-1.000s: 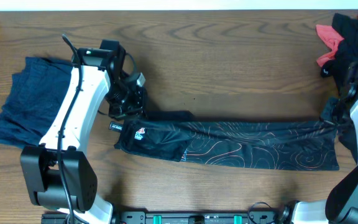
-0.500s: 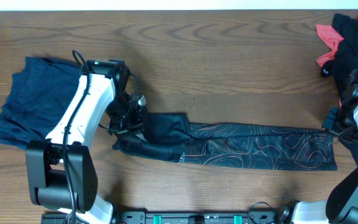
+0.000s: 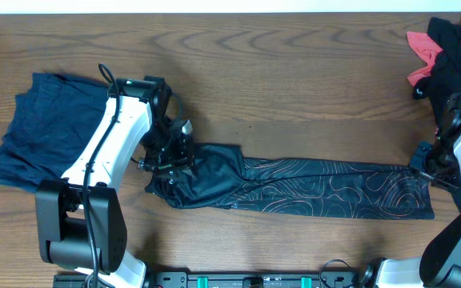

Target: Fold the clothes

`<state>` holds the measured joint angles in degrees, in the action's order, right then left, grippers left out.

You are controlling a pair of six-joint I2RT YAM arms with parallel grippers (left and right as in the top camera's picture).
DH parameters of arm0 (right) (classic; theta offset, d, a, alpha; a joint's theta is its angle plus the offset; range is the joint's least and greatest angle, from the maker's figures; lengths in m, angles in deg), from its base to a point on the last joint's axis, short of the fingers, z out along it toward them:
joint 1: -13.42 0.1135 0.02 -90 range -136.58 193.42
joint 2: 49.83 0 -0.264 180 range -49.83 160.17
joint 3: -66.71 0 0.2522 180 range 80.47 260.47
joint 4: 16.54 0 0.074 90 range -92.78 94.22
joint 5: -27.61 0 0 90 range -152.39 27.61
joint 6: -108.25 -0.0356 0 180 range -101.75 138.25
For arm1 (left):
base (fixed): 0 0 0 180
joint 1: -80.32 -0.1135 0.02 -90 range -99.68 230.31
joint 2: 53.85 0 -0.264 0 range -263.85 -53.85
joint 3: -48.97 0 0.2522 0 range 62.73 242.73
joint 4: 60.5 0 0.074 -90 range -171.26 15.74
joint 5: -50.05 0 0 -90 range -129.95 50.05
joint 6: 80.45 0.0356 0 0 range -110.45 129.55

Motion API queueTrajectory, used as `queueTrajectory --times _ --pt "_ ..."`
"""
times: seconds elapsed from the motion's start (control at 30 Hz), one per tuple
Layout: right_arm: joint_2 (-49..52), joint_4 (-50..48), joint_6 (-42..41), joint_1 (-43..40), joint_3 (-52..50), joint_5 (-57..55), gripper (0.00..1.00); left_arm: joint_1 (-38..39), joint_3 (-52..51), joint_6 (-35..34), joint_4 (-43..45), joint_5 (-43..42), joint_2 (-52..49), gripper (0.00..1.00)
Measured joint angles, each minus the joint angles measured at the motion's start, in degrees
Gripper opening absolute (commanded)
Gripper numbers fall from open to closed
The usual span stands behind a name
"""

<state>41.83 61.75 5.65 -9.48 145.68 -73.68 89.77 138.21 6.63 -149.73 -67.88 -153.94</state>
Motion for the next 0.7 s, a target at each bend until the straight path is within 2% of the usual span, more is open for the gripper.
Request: queueTrajectory --times 0.13,0.3,0.7 --pt "0.02 -3.98 -0.04 -0.81 -3.63 0.94 0.66 0.46 -0.02 0.15 3.56 0.02 0.00 0.45" --pt "0.07 -11.52 0.02 -4.37 -9.01 1.01 0.75 0.94 -0.02 0.15 5.88 0.02 0.00 0.46" --pt "0.02 -24.50 5.29 -7.41 -19.45 6.62 0.76 0.94 -0.02 0.15 6.93 0.02 0.00 0.46"
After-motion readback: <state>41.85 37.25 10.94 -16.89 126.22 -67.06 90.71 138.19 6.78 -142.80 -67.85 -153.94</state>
